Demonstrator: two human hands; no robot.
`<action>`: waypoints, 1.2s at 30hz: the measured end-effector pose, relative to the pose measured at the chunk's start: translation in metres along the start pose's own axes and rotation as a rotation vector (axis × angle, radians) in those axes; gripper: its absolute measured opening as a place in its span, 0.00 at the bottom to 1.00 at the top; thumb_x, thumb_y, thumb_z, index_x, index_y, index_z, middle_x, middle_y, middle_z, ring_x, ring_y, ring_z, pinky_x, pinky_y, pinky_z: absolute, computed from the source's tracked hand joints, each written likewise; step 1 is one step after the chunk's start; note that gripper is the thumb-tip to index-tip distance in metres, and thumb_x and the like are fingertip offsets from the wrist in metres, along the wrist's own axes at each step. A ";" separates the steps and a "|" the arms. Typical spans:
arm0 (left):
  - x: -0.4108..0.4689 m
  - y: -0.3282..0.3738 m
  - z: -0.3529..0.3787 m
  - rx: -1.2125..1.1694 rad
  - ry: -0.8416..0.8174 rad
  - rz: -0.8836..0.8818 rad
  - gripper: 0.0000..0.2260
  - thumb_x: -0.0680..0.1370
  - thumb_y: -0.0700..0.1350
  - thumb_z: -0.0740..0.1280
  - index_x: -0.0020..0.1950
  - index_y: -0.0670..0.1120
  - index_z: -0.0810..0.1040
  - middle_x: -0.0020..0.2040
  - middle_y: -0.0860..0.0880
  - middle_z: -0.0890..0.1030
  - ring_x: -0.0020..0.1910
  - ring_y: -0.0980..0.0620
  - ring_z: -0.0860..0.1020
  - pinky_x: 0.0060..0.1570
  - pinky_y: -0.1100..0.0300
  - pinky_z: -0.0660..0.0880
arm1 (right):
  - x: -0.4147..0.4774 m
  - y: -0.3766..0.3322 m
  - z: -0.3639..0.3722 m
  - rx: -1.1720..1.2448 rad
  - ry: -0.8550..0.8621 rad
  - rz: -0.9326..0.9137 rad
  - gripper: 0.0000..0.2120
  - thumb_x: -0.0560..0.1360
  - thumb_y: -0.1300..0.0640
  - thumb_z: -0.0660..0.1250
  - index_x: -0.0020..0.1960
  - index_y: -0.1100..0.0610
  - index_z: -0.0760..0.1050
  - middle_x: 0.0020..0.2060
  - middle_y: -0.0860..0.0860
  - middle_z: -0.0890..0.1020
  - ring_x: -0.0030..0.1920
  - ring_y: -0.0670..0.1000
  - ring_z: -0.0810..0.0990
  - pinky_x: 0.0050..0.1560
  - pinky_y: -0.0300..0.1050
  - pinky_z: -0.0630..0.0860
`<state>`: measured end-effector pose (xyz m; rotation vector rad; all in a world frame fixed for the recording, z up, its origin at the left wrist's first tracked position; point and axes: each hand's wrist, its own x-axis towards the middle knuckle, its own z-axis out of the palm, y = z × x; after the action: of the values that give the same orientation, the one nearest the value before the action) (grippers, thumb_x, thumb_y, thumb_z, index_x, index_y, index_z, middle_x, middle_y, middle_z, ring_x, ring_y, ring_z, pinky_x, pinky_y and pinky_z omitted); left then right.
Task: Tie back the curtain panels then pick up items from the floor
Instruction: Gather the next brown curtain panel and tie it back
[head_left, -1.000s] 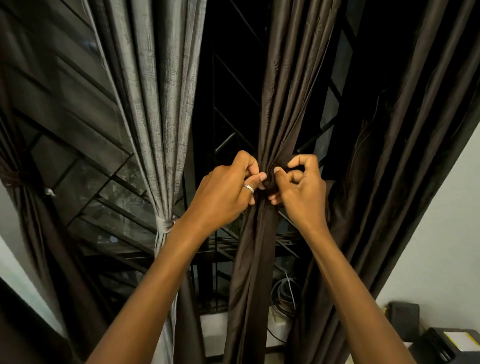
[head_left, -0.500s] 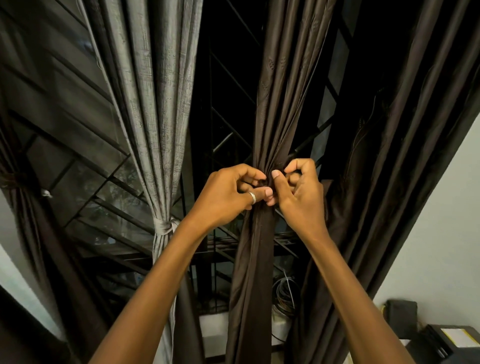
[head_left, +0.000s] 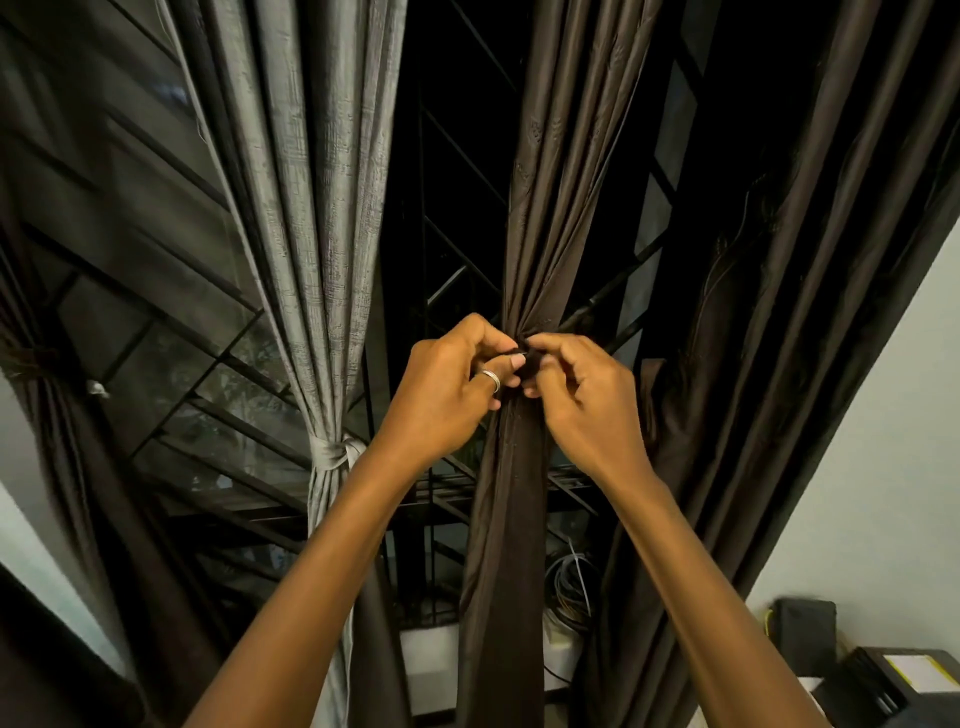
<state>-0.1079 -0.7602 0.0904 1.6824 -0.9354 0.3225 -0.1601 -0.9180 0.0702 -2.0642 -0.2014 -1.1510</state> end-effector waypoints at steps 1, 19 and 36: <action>0.000 0.000 0.000 0.005 0.005 0.015 0.04 0.81 0.42 0.69 0.50 0.52 0.78 0.43 0.52 0.84 0.45 0.60 0.85 0.37 0.61 0.83 | -0.001 -0.002 -0.002 -0.064 -0.053 -0.024 0.15 0.78 0.60 0.65 0.63 0.57 0.80 0.52 0.49 0.82 0.46 0.43 0.82 0.49 0.33 0.77; -0.005 0.004 0.021 0.138 0.086 0.138 0.03 0.82 0.42 0.66 0.49 0.48 0.75 0.42 0.53 0.80 0.39 0.54 0.81 0.32 0.59 0.80 | 0.015 -0.012 -0.017 -0.321 -0.364 0.155 0.13 0.73 0.52 0.74 0.33 0.51 0.74 0.41 0.50 0.70 0.42 0.45 0.72 0.38 0.41 0.70; 0.011 -0.003 0.016 0.088 0.034 -0.130 0.05 0.82 0.46 0.66 0.47 0.51 0.72 0.37 0.47 0.80 0.28 0.55 0.78 0.30 0.58 0.78 | -0.042 -0.011 -0.017 0.087 0.106 0.473 0.10 0.77 0.41 0.70 0.51 0.46 0.79 0.43 0.43 0.84 0.45 0.39 0.84 0.45 0.37 0.81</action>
<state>-0.1030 -0.7793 0.0898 1.8034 -0.7927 0.3076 -0.2011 -0.9129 0.0481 -1.8338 0.2722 -0.9339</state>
